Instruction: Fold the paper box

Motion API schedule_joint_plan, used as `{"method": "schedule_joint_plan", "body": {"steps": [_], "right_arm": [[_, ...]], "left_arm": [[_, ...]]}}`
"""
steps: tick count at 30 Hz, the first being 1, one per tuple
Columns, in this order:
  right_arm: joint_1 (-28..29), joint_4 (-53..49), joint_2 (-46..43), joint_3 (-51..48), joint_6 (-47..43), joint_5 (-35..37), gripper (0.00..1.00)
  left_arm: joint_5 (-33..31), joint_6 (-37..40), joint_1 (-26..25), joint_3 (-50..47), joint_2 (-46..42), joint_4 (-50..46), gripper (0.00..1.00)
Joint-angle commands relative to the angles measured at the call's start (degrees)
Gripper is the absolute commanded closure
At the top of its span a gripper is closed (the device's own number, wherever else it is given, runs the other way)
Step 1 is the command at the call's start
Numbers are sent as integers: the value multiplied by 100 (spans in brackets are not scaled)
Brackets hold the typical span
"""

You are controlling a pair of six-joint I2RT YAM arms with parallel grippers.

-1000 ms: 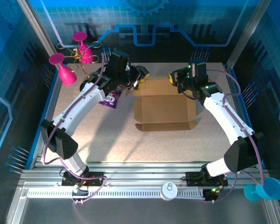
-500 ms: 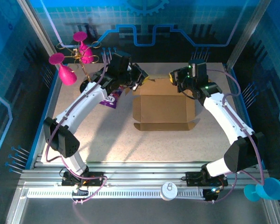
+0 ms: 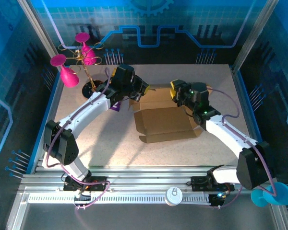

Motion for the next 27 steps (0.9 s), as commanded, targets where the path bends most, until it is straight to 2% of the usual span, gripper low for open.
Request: {"method": "schedule_joint_plan", "body": {"steps": [1, 16, 20, 24, 26, 27], "right_arm": [[102, 1053, 193, -128, 474, 386, 63], [17, 1210, 816, 181, 698, 473, 75], [8, 1163, 915, 290, 731, 488, 83], [-18, 926, 901, 433, 825, 511, 100], [-27, 585, 813, 548, 848, 500, 100], [-36, 461, 782, 583, 855, 515, 100]], "left_arm": [[-84, -144, 52, -48, -248, 290, 100], [59, -168, 182, -167, -305, 329, 100], [116, -158, 188, -150, -276, 351, 100], [143, -32, 220, -80, -295, 239, 100], [151, 69, 284, -101, -355, 178, 100], [183, 110, 324, -101, -379, 176, 92]]}}
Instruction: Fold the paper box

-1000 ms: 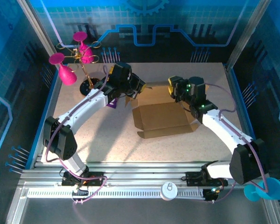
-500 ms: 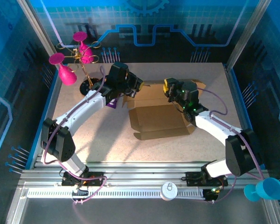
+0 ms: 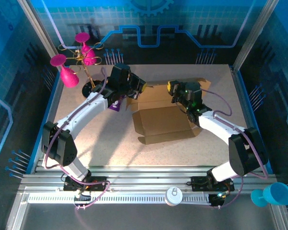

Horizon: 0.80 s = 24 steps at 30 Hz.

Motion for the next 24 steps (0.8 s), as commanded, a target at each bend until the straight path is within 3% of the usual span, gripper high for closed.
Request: {"method": "schedule_joint_plan", "body": {"steps": [1, 2, 4, 7, 10, 13, 19, 24], "right_arm": [[-92, -369, -129, 354, 106, 149, 100], [-110, -500, -153, 386, 144, 144, 100], [-157, -686, -184, 455, 242, 132, 100], [-262, -1015, -224, 605, 377, -32, 100], [-345, -1699, -351, 877, 399, -156, 100], [-406, -2235, -457, 1122, 401, -260, 100], [-566, -2440, -535, 1301, 524, -381, 100], [-643, -2515, -536, 1404, 568, -450, 100]], "left_arm": [[215, 253, 175, 36, -290, -68, 76], [299, 388, 274, 78, -326, -126, 60], [356, 776, 529, 212, -455, -454, 45], [391, 1286, 1097, 104, -800, -907, 41], [735, 1398, 1729, -437, -1064, -844, 44], [1008, 1416, 2041, -1015, -1089, -594, 54], [1193, 1228, 2025, -1934, -921, 36, 75], [1507, 895, 1909, -2660, -653, 1466, 76]]}}
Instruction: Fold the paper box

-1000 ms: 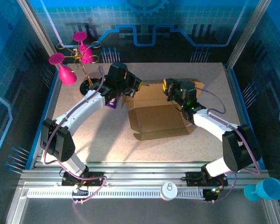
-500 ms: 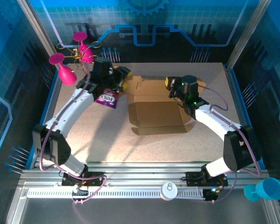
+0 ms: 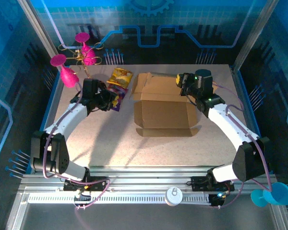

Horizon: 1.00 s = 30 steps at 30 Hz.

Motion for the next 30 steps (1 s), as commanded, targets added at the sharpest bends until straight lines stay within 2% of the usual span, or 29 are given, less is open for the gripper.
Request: {"method": "schedule_joint_plan", "body": {"steps": [1, 5, 8, 18, 26, 30], "right_arm": [[-77, -196, -102, 230, 165, -105, 100], [-131, -301, -95, 308, 267, -163, 100], [-201, -513, -105, 463, 244, -211, 100], [-307, -684, -96, 571, 314, -292, 100], [-371, -537, -48, 499, 339, -271, 100], [-373, -475, -23, 434, 391, -296, 100]], "left_arm": [[432, -307, -131, -358, 237, 1462, 75], [601, -867, -252, -867, 793, 3268, 69], [662, -1151, -306, -1054, 1190, 4281, 62], [787, -1533, -624, -956, 1929, 5754, 52], [638, -1704, -839, -1295, 2005, 6564, 52], [577, -1557, -940, -1334, 1878, 6580, 51]]}}
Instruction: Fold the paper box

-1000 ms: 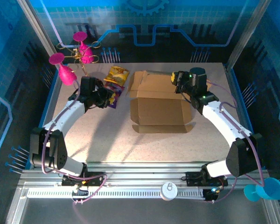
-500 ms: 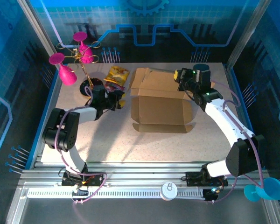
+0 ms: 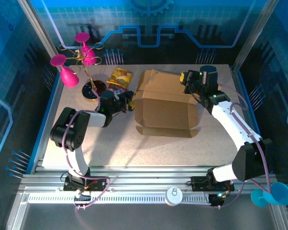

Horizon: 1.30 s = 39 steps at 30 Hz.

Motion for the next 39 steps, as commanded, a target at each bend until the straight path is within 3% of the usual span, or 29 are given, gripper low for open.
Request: {"method": "schedule_joint_plan", "body": {"steps": [1, 9, 13, 20, 25, 29, 32, 34, 39], "right_arm": [[-75, 128, -26, 35, 151, -38, 100], [-130, 192, 17, 0, 200, -45, 100], [-167, 216, 35, 9, 225, -84, 100], [-180, 207, 81, 18, 269, -194, 100], [-215, 140, 53, 38, 261, -172, 100], [-238, 129, 53, 79, 264, -218, 100], [-247, 65, 35, 110, 253, -242, 100], [-267, -17, 41, 144, 239, -264, 100], [-293, -108, 133, 239, 225, -254, 100]], "left_arm": [[-73, 102, -111, -81, -201, 388, 51], [-276, 400, -299, -517, -475, 411, 49], [-382, 342, -299, -833, -461, 895, 44], [-123, 414, -286, -472, -45, 1043, 38], [-715, 451, -244, -973, -574, 895, 38], [-929, 396, -97, -1231, -822, 928, 47], [-791, 305, 53, -1100, -337, 1897, 67], [-610, 373, 130, -908, -26, 2497, 75], [-14, 1856, 58, -648, -247, 2013, 80]]}}
